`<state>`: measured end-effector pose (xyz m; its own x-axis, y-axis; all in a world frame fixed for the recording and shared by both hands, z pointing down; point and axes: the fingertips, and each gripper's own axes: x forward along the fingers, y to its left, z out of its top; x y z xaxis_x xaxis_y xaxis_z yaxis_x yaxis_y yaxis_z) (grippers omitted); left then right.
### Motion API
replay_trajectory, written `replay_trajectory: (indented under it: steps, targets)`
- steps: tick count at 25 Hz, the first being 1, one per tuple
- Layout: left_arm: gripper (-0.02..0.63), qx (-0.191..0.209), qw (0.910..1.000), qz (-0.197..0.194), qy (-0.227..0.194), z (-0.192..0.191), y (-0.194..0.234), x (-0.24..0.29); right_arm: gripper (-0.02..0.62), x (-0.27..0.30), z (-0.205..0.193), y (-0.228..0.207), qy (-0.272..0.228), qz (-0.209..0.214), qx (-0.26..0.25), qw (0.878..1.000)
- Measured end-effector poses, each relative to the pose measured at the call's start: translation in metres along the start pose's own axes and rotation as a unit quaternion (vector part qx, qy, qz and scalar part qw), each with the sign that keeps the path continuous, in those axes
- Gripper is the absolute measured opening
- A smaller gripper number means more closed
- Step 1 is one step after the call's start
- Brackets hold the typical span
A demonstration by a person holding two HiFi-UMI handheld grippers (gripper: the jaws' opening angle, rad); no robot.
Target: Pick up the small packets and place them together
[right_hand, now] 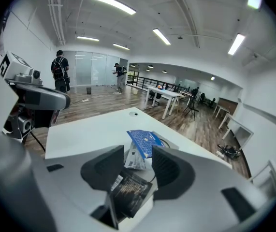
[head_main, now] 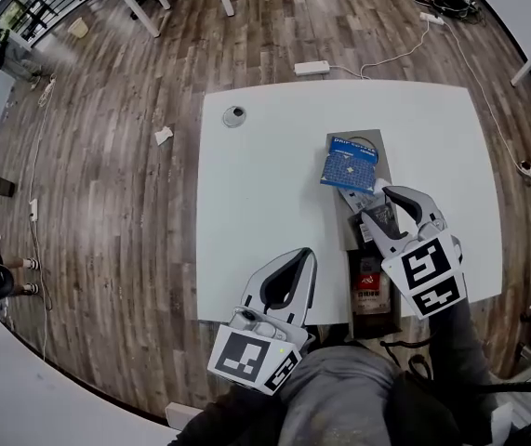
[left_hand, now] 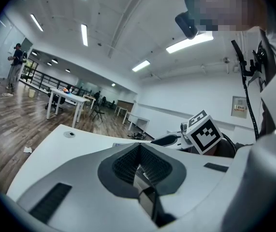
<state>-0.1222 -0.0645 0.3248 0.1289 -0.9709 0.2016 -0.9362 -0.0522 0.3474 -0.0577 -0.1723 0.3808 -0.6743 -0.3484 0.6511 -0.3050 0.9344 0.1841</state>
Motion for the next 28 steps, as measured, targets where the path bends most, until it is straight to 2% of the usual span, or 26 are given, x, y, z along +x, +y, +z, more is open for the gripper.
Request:
replay_trajectory:
  steps: [10,22,28]
  targets:
    - [0.003,0.009,0.9999,-0.005,-0.009,0.004,-0.015,-0.008,0.183,-0.022,-0.004,0.003,-0.004,-0.015,-0.009,1.000]
    - [0.003,0.041,0.9974,-0.055,-0.021,0.002,-0.092,-0.022,0.183,-0.110,-0.040,-0.005,-0.020,-0.072,0.008,0.997]
    - [0.003,0.040,0.9967,-0.070,-0.004,-0.019,-0.120,-0.034,0.183,-0.128,-0.073,0.016,-0.007,-0.061,0.021,0.998]
